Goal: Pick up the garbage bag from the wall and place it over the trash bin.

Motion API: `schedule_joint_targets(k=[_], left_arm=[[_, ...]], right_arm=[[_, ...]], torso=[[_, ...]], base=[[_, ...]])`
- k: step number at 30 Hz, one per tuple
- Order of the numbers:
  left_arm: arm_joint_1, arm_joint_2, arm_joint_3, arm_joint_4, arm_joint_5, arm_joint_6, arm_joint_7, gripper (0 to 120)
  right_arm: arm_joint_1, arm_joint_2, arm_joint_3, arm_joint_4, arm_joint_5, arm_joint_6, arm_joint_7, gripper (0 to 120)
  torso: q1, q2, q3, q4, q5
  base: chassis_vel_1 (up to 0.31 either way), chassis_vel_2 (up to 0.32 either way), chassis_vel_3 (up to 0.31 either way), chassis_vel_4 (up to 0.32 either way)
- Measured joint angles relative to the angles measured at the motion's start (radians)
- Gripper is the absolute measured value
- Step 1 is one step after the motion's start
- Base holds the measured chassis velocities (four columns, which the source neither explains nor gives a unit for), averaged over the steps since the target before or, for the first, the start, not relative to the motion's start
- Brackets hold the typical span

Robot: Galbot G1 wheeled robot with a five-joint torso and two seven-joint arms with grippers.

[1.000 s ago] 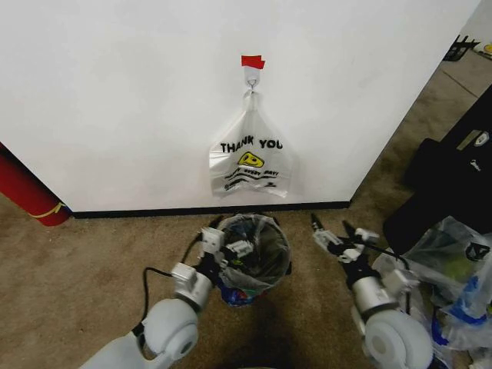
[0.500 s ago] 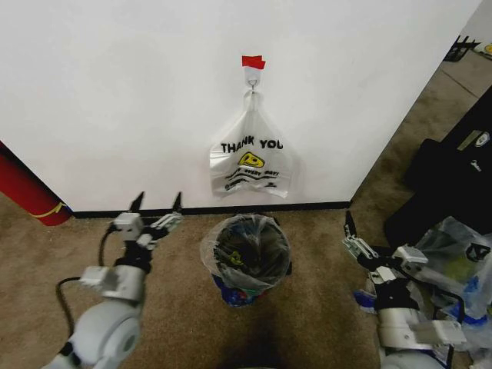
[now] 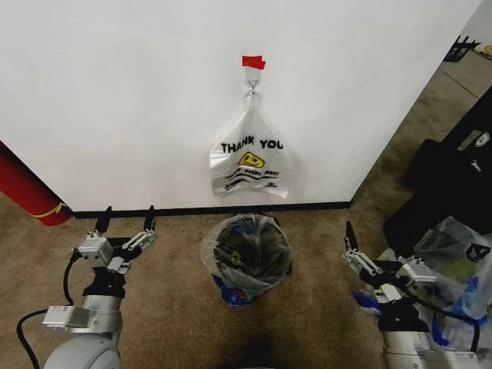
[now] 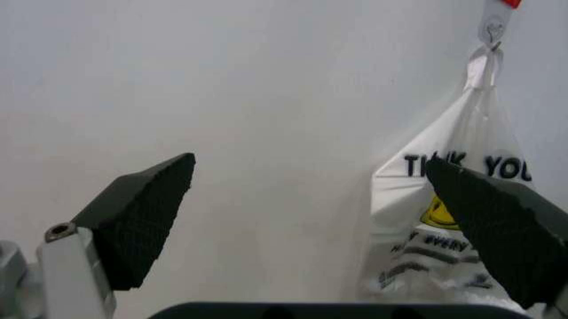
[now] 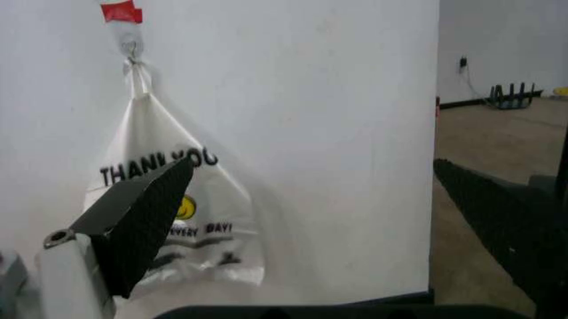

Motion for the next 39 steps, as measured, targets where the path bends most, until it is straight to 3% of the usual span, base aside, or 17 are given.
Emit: schedule_joint_targets(k=[39], left_arm=[[-0.006,0.0,0.009,0.002,0.005,0.004,-0.002,100]], right_arm=[[0.01,-0.008,0.004,-0.005,0.001,-0.004,0.01,100]], torso=[[0.0,0.0,0.0,0.0002,-0.0001]], base=[[0.0,0.0,0.0,0.0]])
